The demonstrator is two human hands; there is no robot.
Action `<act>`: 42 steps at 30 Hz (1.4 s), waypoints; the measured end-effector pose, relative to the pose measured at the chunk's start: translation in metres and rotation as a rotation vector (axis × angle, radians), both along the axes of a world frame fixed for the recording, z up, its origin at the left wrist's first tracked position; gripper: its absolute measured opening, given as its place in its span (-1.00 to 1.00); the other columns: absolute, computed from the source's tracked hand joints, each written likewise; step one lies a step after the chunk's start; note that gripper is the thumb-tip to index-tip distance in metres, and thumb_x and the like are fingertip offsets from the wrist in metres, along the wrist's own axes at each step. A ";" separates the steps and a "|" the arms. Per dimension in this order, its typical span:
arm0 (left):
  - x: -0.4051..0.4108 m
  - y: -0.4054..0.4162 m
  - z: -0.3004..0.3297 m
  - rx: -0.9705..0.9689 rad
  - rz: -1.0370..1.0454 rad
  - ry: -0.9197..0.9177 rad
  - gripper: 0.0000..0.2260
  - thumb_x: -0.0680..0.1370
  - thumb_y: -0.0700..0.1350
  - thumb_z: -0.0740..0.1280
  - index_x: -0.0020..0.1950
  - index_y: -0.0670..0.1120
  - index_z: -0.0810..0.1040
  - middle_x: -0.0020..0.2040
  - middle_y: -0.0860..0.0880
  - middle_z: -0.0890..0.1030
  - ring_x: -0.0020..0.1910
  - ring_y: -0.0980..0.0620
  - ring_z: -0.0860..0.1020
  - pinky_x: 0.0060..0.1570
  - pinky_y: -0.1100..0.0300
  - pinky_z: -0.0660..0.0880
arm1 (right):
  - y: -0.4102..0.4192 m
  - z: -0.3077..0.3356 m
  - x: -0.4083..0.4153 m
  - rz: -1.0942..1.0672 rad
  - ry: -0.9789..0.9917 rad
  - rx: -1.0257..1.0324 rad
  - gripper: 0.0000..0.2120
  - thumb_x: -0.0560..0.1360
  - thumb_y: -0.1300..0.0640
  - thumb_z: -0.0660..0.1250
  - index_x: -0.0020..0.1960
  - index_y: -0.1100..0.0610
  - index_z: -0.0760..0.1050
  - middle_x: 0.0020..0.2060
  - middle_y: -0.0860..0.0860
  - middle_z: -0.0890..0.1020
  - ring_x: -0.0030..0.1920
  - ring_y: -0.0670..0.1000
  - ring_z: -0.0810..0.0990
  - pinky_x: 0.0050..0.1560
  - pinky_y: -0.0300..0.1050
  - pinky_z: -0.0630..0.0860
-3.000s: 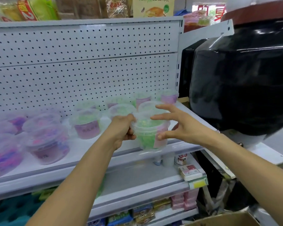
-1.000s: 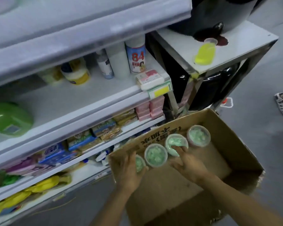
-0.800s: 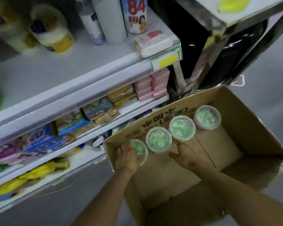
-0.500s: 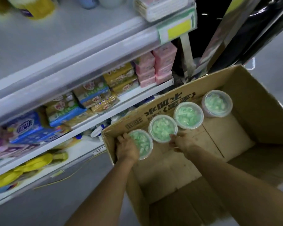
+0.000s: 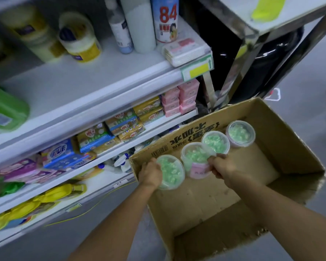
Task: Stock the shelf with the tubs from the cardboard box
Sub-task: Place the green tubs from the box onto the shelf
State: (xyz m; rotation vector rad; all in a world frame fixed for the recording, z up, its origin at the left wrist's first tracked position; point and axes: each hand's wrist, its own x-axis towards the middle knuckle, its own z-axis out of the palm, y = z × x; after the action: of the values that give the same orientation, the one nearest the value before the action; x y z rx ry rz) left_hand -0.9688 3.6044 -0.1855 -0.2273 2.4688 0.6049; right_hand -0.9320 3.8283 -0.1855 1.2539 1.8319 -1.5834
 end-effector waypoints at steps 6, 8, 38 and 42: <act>0.013 -0.032 0.077 0.244 0.242 0.093 -0.70 0.65 -0.04 0.04 0.15 -0.11 0.51 0.08 -0.12 0.57 0.10 -0.15 0.54 0.04 0.09 0.47 | 0.001 0.108 0.006 -0.006 0.206 -0.091 -0.90 0.50 0.30 0.27 0.00 0.23 0.50 -0.52 0.13 0.58 -0.53 -0.03 0.28 -0.59 -0.24 0.21; 0.019 -0.042 0.104 0.357 0.393 0.083 -0.71 0.63 -0.04 0.08 0.07 -0.11 0.57 -0.03 -0.13 0.62 -0.08 -0.16 0.60 -0.07 -0.01 0.58 | -0.006 0.143 0.006 -0.029 0.270 -0.100 -0.95 0.50 0.32 0.25 -0.09 0.24 0.49 -0.58 0.13 0.57 -0.58 -0.02 0.25 -0.61 -0.32 0.18; 0.030 -0.254 0.424 0.666 0.557 0.694 -0.81 0.58 -0.18 0.21 -0.22 -0.20 0.45 -0.35 -0.20 0.39 -0.61 -0.04 0.38 -0.55 0.27 0.34 | -0.269 0.479 -0.121 0.307 0.844 -0.239 -0.95 0.48 0.25 0.28 -0.16 0.22 0.46 -0.53 0.11 0.53 -0.55 -0.01 0.28 -0.43 -0.18 0.25; 0.017 -0.270 0.432 0.718 0.599 0.697 -0.85 0.58 -0.17 0.22 -0.10 -0.16 0.56 -0.40 -0.13 0.45 -0.58 -0.06 0.39 -0.49 0.19 0.40 | -0.290 0.474 -0.144 0.269 0.839 -0.196 -0.90 0.49 0.25 0.27 -0.21 0.19 0.41 -0.44 0.14 0.51 -0.66 -0.06 0.29 -0.49 -0.22 0.25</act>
State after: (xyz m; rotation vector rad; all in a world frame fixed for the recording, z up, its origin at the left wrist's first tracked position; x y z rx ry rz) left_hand -0.9518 3.3346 0.2463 -0.5362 2.5725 2.0559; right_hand -1.0764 3.5388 0.2881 0.2147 2.0886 -2.2410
